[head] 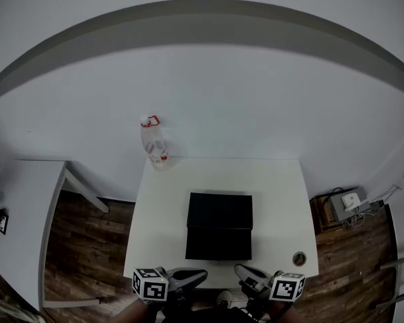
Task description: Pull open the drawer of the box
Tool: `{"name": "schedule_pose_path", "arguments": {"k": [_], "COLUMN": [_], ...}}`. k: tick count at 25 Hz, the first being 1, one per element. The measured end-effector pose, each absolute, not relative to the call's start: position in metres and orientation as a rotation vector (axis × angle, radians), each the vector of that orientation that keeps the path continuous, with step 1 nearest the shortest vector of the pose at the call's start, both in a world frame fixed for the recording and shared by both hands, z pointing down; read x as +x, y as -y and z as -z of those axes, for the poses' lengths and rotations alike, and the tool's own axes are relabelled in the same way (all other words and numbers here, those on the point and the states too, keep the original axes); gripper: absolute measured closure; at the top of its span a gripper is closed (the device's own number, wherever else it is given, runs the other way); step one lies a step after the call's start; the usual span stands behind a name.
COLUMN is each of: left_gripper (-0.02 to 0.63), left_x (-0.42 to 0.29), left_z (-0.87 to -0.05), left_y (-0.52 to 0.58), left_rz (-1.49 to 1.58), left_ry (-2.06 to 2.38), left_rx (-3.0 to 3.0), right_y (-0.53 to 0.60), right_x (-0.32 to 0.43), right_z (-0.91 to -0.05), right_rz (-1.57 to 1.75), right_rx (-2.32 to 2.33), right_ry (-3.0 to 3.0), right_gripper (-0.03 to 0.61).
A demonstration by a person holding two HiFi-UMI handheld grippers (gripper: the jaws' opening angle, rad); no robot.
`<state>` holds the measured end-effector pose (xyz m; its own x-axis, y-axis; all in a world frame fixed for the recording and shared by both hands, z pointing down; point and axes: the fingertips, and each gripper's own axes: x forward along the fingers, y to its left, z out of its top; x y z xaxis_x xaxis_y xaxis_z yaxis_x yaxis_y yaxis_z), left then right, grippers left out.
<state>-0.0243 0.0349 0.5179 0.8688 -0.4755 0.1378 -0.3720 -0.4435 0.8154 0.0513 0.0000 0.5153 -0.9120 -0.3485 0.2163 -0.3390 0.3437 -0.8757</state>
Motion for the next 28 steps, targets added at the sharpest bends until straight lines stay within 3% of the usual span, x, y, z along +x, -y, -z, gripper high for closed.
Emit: {"name": "schedule_pose_path", "arguments": {"k": [8, 28], "left_gripper": [0.609, 0.609], "left_x": [-0.006, 0.006], "left_z": [-0.504, -0.505], "left_y": [-0.053, -0.063], "left_rz": [0.268, 0.164], "left_ry": [0.562, 0.555], "left_rx": [2.006, 2.054], "right_y": [-0.025, -0.045], "right_x": [0.04, 0.035], "right_z": [-0.476, -0.483], "right_rz": [1.534, 1.593], "right_rx": [-0.517, -0.436], "right_ry": [-2.699, -2.694], "right_gripper": [0.574, 0.574]}}
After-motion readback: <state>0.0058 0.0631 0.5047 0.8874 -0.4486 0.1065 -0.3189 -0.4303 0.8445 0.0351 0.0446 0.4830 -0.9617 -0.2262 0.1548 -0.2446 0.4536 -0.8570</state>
